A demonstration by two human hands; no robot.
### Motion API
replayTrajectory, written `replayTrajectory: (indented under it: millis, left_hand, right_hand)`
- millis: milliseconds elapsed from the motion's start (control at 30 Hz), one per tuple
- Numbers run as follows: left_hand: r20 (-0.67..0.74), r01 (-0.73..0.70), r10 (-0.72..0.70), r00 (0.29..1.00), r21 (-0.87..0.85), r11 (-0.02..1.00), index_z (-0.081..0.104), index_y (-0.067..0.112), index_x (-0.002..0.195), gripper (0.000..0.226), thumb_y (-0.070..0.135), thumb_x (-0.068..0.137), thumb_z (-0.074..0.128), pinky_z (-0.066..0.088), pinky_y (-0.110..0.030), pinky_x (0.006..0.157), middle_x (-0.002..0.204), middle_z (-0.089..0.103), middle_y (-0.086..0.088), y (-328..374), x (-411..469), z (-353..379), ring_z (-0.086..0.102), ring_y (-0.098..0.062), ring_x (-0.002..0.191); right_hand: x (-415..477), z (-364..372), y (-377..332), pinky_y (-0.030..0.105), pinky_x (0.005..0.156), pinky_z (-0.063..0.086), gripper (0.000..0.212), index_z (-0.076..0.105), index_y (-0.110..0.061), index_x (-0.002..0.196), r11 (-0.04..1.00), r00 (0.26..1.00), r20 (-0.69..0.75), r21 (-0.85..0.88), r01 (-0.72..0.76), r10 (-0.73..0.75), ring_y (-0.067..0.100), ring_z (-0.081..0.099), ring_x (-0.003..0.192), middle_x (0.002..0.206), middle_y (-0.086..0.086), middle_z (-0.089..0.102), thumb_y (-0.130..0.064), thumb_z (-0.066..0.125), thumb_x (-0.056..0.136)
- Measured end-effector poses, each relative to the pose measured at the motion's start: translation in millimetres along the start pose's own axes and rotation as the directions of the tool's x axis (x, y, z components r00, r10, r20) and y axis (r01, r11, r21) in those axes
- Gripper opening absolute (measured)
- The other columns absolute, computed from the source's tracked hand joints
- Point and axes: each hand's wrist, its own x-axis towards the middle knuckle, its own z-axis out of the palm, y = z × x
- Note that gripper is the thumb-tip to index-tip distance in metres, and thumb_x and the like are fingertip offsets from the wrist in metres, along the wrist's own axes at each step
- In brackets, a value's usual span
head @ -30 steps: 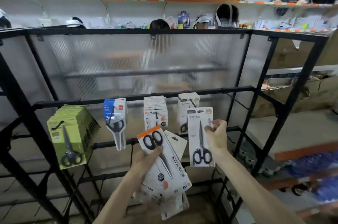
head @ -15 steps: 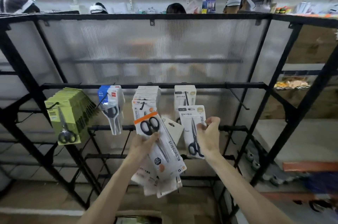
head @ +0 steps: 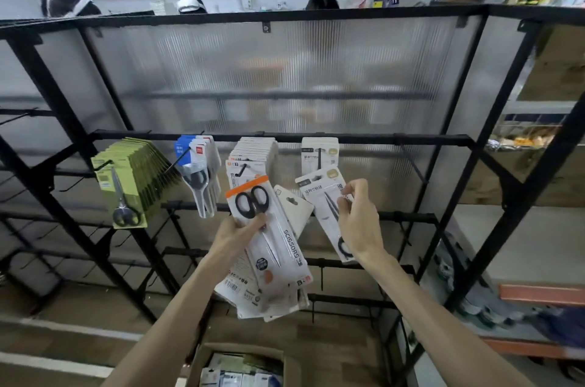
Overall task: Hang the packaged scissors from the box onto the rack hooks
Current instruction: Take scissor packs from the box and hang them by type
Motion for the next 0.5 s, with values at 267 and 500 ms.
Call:
replayTrajectory:
  millis: [267,500]
  left_hand:
    - [-0.041,0.033,-0.034,0.999,-0.034,0.999,0.073,0.006,0.086,0.040,0.045,0.082,0.081,0.057,-0.047,0.084,0.081,0.077,-0.009,1.0,-1.1,-10.6,0.073,-0.031,0.080]
    - [-0.028,0.023,-0.025,0.999,-0.073,0.997,0.065,0.006,0.078,0.033,0.035,0.089,0.076,0.051,-0.026,0.068,0.062,0.071,0.008,10.5,2.9,-5.3,0.069,-0.019,0.070]
  right_hand:
    - [-0.8,7.0,1.1,0.035,0.061,0.052,0.016,0.040,-0.016,0.107,0.992,0.997,-0.011,0.098,-0.081,0.082,0.015,0.061,0.078,0.094,-0.004,0.060,-0.005,0.050,0.100]
    - [-6.2,21.6,1.1,0.041,0.069,0.052,0.019,0.036,-0.015,0.112,0.938,0.965,-0.029,0.244,-0.245,0.259,0.024,0.061,0.079,0.091,0.003,0.061,-0.006,0.049,0.101]
